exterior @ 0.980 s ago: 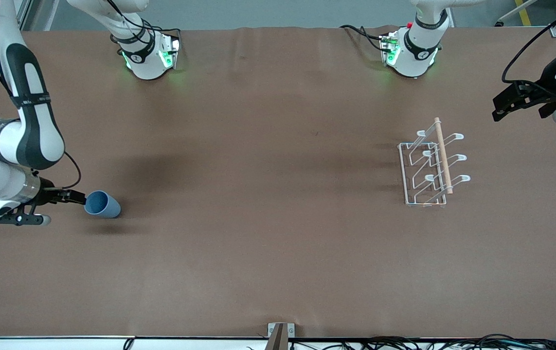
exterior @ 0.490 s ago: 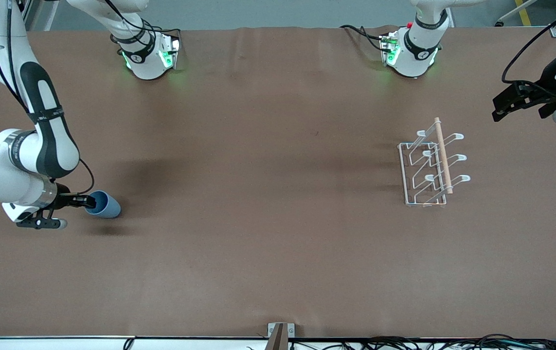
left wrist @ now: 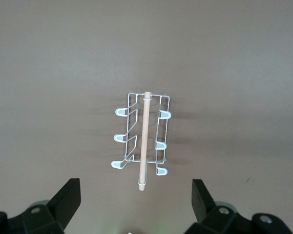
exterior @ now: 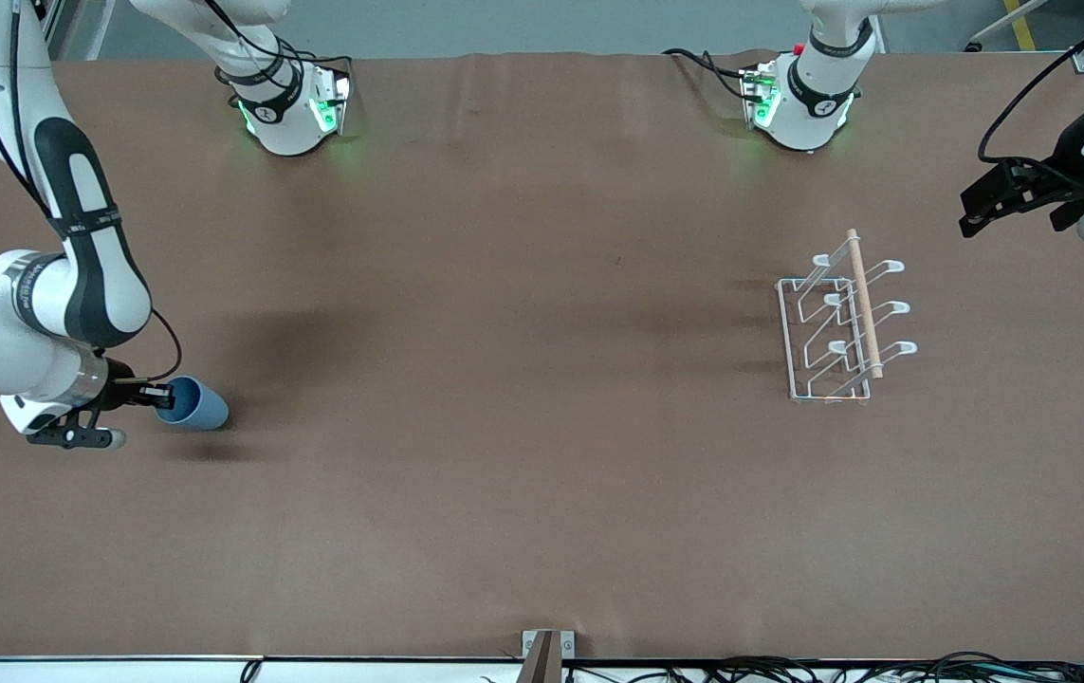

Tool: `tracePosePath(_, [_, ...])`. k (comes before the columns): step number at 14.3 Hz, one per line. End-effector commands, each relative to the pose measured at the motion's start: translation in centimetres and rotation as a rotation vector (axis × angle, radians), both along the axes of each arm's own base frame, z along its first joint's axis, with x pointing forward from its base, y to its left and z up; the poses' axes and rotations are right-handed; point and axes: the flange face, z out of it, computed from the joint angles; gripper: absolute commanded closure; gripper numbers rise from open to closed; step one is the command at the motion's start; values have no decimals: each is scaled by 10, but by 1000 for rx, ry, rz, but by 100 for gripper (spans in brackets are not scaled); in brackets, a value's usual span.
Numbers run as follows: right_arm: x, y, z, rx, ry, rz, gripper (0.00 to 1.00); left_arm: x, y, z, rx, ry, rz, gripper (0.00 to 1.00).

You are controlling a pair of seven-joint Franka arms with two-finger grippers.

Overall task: Hang cup on cup holder
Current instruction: 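Close the right gripper around the blue cup's rim, then lift the blue cup with the right gripper while the left gripper approaches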

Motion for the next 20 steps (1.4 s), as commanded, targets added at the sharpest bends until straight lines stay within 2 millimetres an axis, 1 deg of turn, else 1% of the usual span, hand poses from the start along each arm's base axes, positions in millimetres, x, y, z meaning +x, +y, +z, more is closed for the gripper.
tracePosePath(1, [0, -2, 56, 27, -10, 1, 98, 4, -3, 4, 10, -10, 2, 0])
tracePosePath(2, [5, 0, 77, 42, -9, 2, 98, 4, -3, 4, 10, -10, 2, 0])
tracePosePath(3, [9, 5, 92, 74, -11, -8, 98, 4, -3, 4, 10, -10, 2, 0])
tracePosePath(5, [10, 21, 106, 202, 12, -42, 98, 4, -3, 4, 10, -10, 3, 0])
tracePosePath(7, [11, 54, 119, 339, 16, -55, 97, 4, -3, 4, 9, -10, 3, 0])
tracePosePath(8, [10, 73, 120, 390, 35, -44, 98, 4, -4, 4, 9, -10, 1, 0])
tracePosePath(9, [9, 88, 120, 441, 51, -44, 99, 4, -4, 4, 9, -10, 1, 0])
tracePosePath(11, [6, 127, 121, 600, 97, -44, 99, 3, -8, 4, 7, -10, -3, 0])
tracePosePath(12, [5, 144, 122, 677, 110, -49, 100, 3, -16, 3, 7, -9, -11, 0])
tracePosePath(13, [5, 168, 126, 749, 119, -45, 100, 3, -21, 5, 6, -14, -11, 0])
tracePosePath(14, [5, 178, 127, 797, 125, -58, 100, 6, -25, 4, 4, -14, -14, 0])
tracePosePath(15, [3, 195, 129, 865, 154, -55, 100, 6, -34, 5, 2, -17, -29, 0])
tracePosePath(16, [0, 212, 132, 951, 179, -60, 100, 10, -47, -1, 0, -7, -58, 0])
tracePosePath(17, [0, 221, 135, 1032, 198, -75, 100, 16, -61, -3, -8, -7, -89, 0])
tracePosePath(18, [-2, 231, 132, 1117, 241, -85, 100, 25, -80, -15, -19, 7, -132, 0])
tracePosePath(19, [-3, 246, 128, 1210, 281, -91, 100, 31, -104, -24, -34, -4, -169, 0])
tracePosePath(20, [-2, 257, 128, 1255, 291, -95, 99, 36, -125, -31, -50, -33, -198, 0])
